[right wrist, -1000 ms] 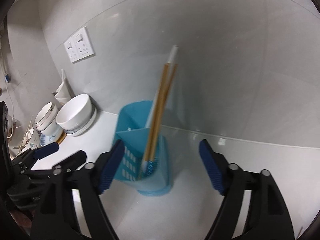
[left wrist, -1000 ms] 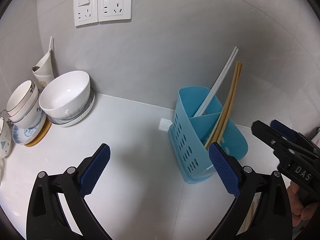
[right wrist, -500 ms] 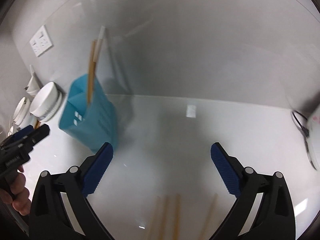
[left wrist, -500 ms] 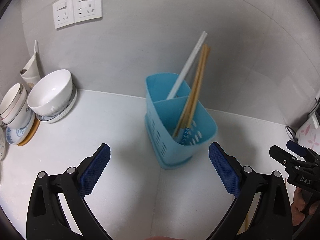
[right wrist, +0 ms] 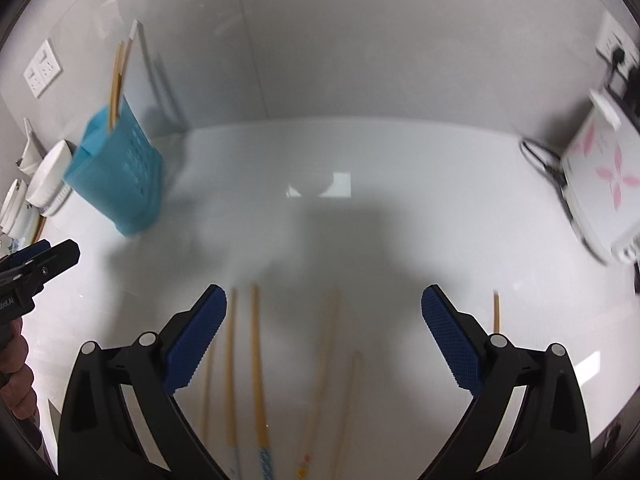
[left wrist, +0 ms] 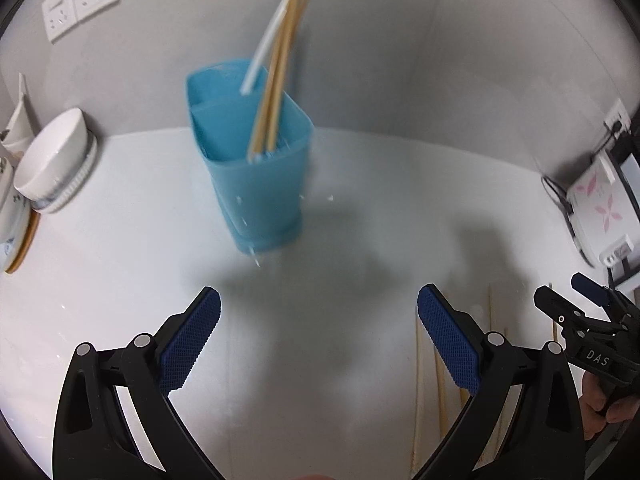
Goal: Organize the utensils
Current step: 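Move both open tools back over the chopsticks lying on the counter, then grasp a pink-tipped chopstick with the left tool while the right tool grasps a plain wooden one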
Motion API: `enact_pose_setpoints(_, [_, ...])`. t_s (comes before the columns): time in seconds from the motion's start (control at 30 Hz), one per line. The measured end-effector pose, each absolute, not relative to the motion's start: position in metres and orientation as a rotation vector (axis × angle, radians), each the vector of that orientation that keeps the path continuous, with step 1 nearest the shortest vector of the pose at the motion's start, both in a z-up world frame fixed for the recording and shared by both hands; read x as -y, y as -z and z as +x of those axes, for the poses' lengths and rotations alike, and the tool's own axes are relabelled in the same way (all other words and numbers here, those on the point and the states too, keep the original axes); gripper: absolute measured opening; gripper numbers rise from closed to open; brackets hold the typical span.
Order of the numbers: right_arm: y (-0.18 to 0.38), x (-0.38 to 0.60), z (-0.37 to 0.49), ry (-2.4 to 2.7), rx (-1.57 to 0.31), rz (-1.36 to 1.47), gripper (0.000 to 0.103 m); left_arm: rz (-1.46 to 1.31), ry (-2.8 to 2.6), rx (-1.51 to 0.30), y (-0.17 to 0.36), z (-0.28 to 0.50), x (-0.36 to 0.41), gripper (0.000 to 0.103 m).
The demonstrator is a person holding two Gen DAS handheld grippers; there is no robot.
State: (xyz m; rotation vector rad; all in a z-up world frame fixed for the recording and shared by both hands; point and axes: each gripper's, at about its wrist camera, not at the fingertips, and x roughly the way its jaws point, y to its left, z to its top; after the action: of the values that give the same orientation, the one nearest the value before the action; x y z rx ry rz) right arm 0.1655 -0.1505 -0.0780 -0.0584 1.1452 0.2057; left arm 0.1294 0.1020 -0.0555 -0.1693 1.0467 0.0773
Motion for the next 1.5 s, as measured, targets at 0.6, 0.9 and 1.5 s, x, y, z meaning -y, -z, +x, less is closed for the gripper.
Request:
enact_pose_setpoints(0.6, [0.148, 0.183, 0.118, -0.118, -1.408, -0.085, 0.079, -0.119, 0.011, -1.304, 0.14, 0.094, -0.03, 0.097])
enact_pose_setpoints(0.9, [0.161, 0.175, 0.11, -0.151, -1.491, -0.117, 0.06, -0.088, 0.009, -1.368, 0.157, 0.086, -0.014, 0.096])
enact_pose_setpoints(1.5, [0.169, 0.16, 0.117, -0.146, -1.548, -0.137, 0.033, -0.023, -0.047, -1.472, 0.175, 0.091, 0.013, 0.068])
